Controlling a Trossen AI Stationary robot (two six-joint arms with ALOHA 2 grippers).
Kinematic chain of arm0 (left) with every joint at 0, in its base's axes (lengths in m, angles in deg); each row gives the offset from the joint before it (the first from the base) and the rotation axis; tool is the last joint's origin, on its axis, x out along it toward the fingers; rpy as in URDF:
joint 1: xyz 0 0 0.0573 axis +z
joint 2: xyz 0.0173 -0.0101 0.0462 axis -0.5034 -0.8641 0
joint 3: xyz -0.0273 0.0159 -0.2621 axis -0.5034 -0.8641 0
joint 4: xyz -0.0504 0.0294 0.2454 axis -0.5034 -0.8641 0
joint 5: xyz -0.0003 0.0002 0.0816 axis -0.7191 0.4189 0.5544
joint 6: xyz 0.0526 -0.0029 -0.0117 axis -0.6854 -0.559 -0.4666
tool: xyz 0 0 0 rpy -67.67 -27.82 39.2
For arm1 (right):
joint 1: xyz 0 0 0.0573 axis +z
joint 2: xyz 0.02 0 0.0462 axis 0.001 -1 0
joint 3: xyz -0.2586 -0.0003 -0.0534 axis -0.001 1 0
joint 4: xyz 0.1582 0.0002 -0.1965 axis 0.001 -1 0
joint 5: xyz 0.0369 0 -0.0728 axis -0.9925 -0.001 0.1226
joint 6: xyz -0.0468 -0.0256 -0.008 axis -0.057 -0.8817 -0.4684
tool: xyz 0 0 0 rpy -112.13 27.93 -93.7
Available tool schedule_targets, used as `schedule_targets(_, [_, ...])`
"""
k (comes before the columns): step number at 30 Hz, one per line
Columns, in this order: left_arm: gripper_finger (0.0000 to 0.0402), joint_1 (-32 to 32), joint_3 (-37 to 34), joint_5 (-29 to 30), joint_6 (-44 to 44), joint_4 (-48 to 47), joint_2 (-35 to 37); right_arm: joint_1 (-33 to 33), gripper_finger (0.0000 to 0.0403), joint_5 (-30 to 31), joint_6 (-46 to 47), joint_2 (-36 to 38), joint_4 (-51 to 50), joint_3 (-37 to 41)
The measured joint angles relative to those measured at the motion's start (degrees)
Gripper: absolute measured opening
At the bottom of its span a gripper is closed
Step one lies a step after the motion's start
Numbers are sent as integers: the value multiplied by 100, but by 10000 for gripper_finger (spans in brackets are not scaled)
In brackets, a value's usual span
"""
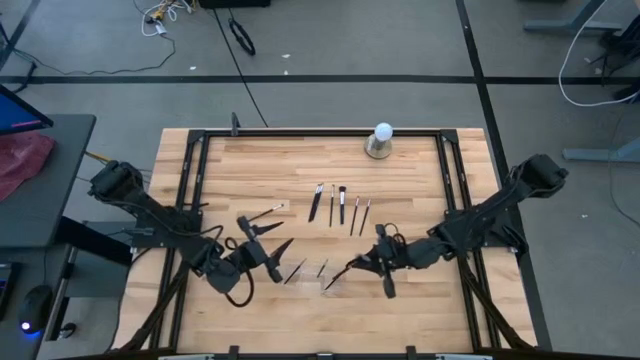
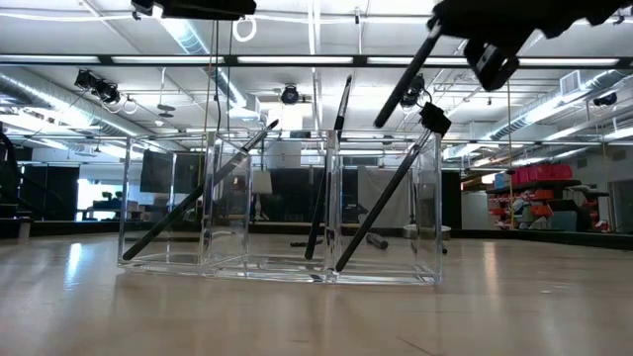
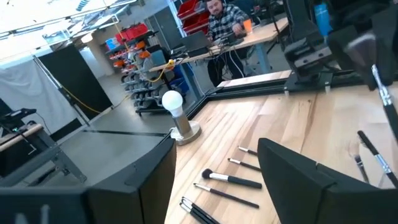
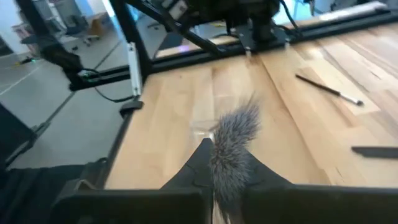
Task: Put items in baskets/containers
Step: Put the black highlighter brush into the transparent organizer
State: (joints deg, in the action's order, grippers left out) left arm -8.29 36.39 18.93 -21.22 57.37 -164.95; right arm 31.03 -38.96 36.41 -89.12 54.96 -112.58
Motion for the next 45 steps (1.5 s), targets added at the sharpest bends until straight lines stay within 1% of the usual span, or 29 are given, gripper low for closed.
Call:
schedule_targets(3, [227, 21, 0, 0, 111, -106, -2, -93, 11, -10, 186, -240, 172, -2])
schedule_targets(7, [223, 21, 0, -2, 124, -142, -2, -196, 11, -347, 321, -596, 521, -16])
schedule_targets(9, [222, 19, 0, -4, 125, -147, -2, -234, 11, -442, 324, -814, 444, -157])
schedule_targets(15, [222, 21, 0, -4, 265, -230, -2, -345, 11, -491, 243, -1400, -267, -753])
schedule_targets(19, [222, 21, 0, -4, 341, -308, -4, -443, 11, -750, 234, -1551, -228, -852])
schedule_targets(24, [222, 21, 0, -7, 425, -381, -4, -449, 19, -745, 244, -1564, -237, -852])
schedule_targets(29, [222, 21, 0, -7, 456, -393, -4, -449, 57, -743, 264, -1564, -230, -852])
schedule_targets(38, [222, 21, 0, -52, 461, -393, -4, -449, 158, -588, 119, -1513, -340, -852])
schedule_targets(42, [222, 21, 0, -55, 560, -397, -4, -449, 186, -531, -73, -1143, -572, -852])
schedule_targets(45, [222, 21, 0, -57, 579, -432, -4, -449, 191, -415, -248, -679, -798, -852])
